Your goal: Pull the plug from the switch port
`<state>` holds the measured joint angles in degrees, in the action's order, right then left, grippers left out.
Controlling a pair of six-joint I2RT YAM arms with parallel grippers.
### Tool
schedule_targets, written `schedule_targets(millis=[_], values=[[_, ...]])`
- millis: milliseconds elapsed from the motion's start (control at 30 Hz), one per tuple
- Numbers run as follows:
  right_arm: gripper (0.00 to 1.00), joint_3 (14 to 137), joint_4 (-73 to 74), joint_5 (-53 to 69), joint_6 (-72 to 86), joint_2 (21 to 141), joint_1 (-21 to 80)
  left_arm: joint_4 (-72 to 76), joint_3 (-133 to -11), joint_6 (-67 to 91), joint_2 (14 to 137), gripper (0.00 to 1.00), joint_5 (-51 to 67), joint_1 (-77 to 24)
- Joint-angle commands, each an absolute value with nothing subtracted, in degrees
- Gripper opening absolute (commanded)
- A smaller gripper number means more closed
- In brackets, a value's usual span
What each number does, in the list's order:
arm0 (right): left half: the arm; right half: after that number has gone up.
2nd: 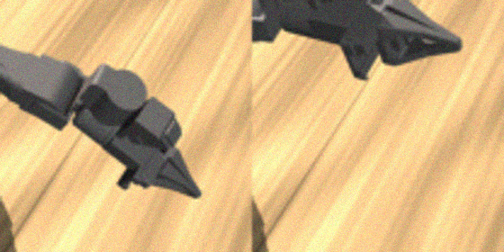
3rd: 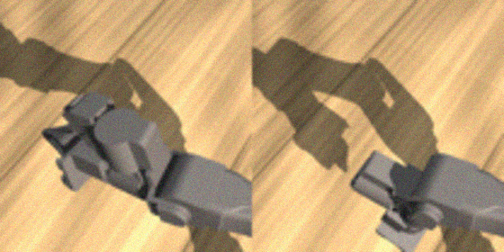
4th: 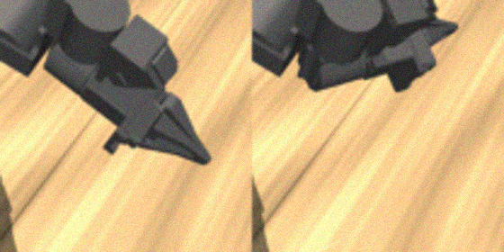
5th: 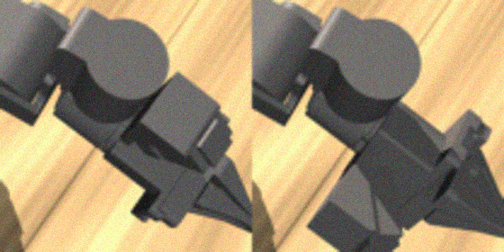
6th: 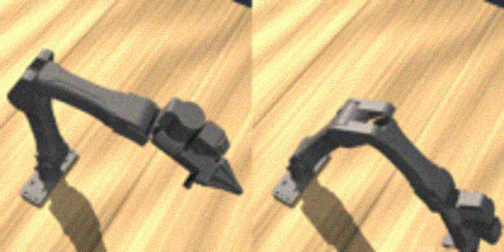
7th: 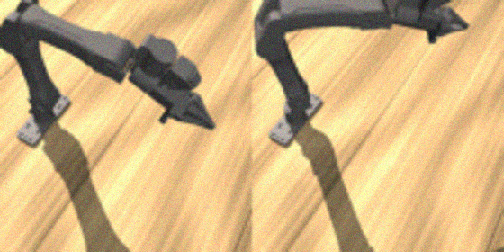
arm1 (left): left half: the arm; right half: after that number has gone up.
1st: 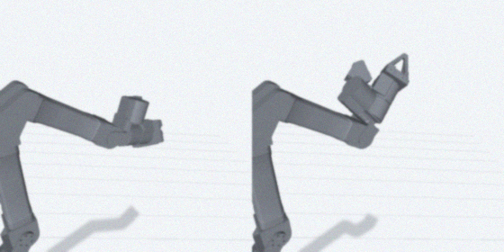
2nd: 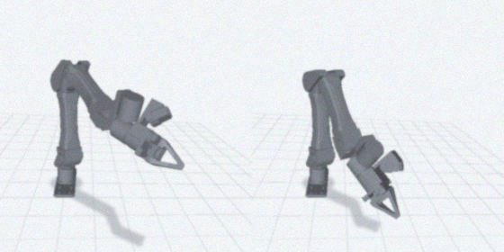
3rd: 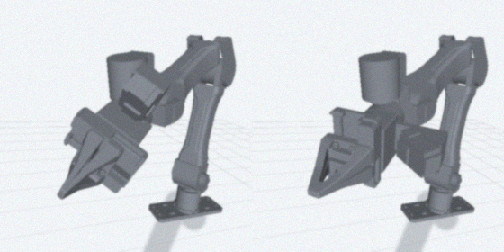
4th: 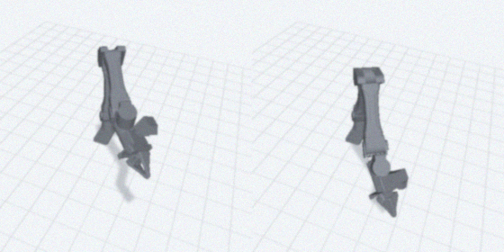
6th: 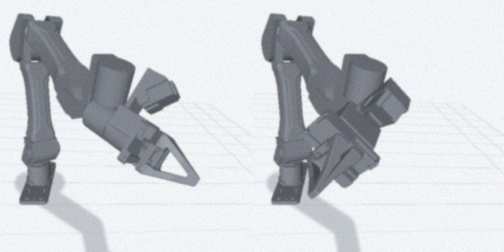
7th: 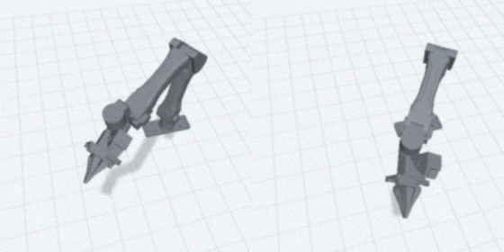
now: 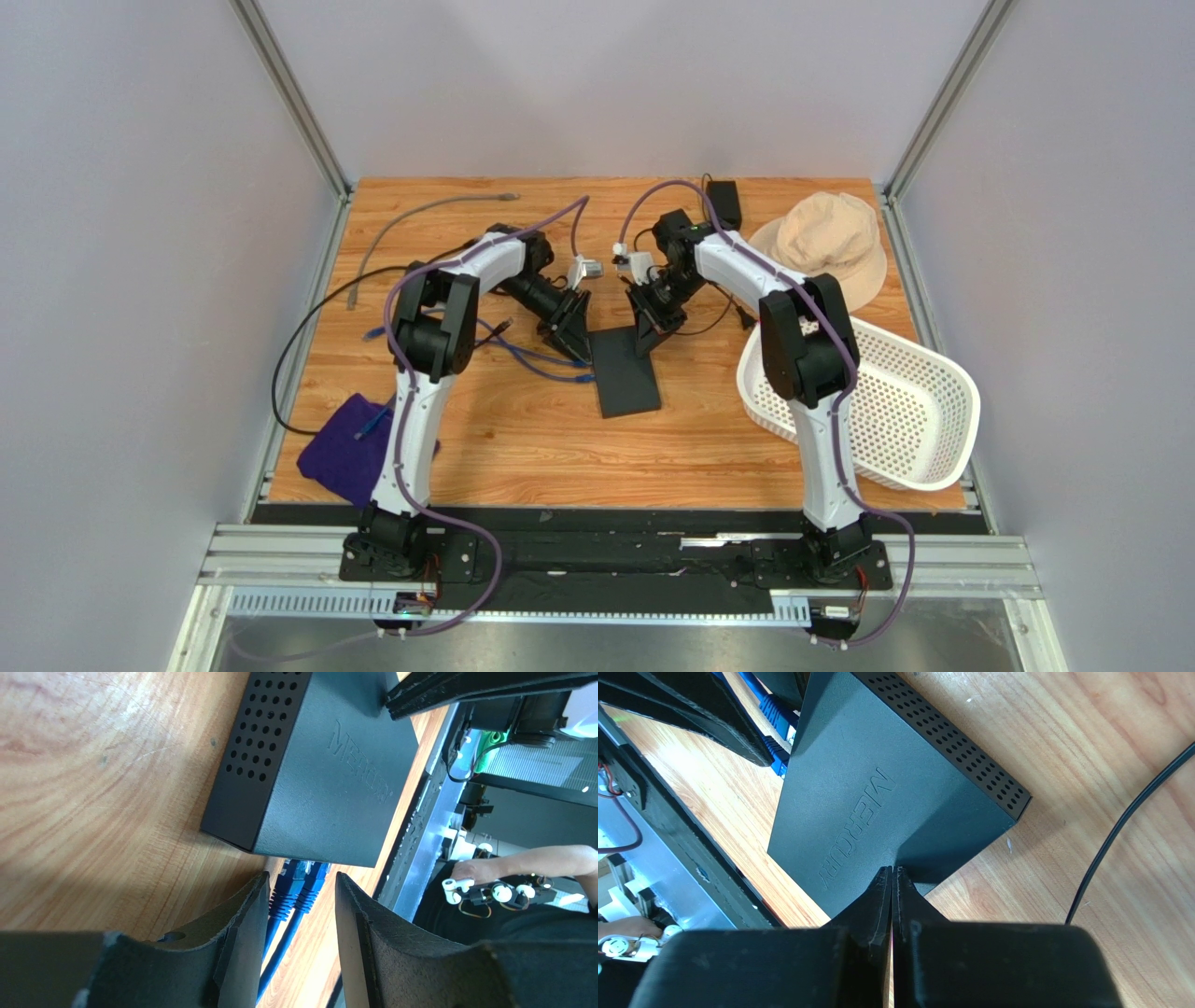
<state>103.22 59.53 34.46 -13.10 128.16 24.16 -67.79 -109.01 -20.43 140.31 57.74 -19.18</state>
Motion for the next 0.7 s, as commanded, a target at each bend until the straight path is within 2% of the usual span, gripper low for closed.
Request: schedule_targets(millis=[0,267,333,567,667], values=[[0.00,102.8,58.1,31.0,-13.6,131.0,24.0,-68.3,-111.1,-19.3,141.4,0.48,55.5,-20.9],[0.00,103.0,58.0,31.2,-13.6,131.3,24.0,-68.5,-111.6,-18.7,141.2,0.45,53.3,-21.8],[0.00,103.1,58.0,31.3,-13.5,131.4,24.0,-68.4,-111.8,-18.4,141.2,0.35,53.0,-22.0],[0.00,103.6,58.0,31.4,-13.4,131.9,24.0,-68.0,-112.1,-17.8,141.3,0.22,52.3,-22.6],[0.00,103.7,57.9,31.4,-13.4,132.0,24.0,-68.1,-112.4,-17.2,141.5,0.10,52.1,-22.6]])
